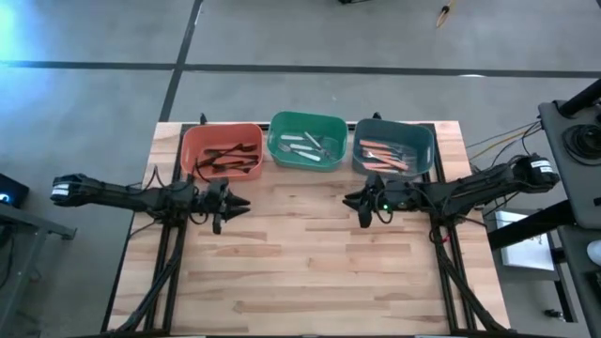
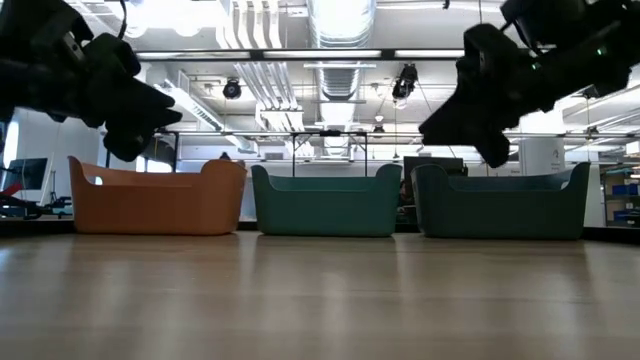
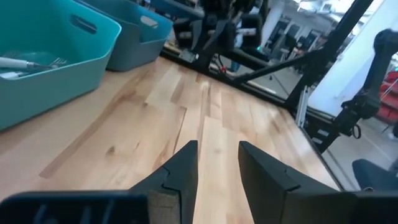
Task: Sort silverware by color (type)
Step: Return to Home Position
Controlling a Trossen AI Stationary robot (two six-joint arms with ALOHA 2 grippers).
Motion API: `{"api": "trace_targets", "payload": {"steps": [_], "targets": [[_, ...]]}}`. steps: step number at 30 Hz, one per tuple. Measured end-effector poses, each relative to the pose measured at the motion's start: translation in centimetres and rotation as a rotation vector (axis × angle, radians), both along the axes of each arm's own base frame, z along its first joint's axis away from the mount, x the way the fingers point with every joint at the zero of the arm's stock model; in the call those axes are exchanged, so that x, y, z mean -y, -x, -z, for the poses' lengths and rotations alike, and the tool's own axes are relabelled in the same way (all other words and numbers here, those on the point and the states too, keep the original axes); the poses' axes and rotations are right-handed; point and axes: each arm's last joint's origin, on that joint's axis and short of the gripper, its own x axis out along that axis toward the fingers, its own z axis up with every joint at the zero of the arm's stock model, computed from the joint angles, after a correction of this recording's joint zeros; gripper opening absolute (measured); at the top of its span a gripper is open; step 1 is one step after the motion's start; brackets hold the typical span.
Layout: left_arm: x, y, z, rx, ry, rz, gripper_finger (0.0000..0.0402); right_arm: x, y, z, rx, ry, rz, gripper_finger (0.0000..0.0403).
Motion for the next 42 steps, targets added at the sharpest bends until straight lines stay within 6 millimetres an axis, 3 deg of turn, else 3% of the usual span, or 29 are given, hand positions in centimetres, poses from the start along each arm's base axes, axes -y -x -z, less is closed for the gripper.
{"api": "trace_targets", "payload": {"steps": [10, 24, 33, 42], "targets": [[-0.3, 0.0, 1.5, -0.077, -0.019, -0.098, 0.0093, -0.1, 2.1, 3.8, -0.032, -0.064, 0.125, 0.0091], [-0.4, -0.4, 2.4, -0.188, -0.045, -0.126, 0.0093, 0.1, 3.8, 6.2, -0.143, -0.083, 0.191, 0.0093], [-0.4, -0.5, 2.8, -0.224, -0.048, -0.125, 0.0093, 0.1, 3.4, 5.5, -0.117, -0.088, 0.185, 0.0084], [-0.4, 0.5, 0.6, -0.029, -0.029, -0.130, 0.0093, 0.2, 5.0, 1.9, 0.131, -0.131, 0.171, 0.0091]]}}
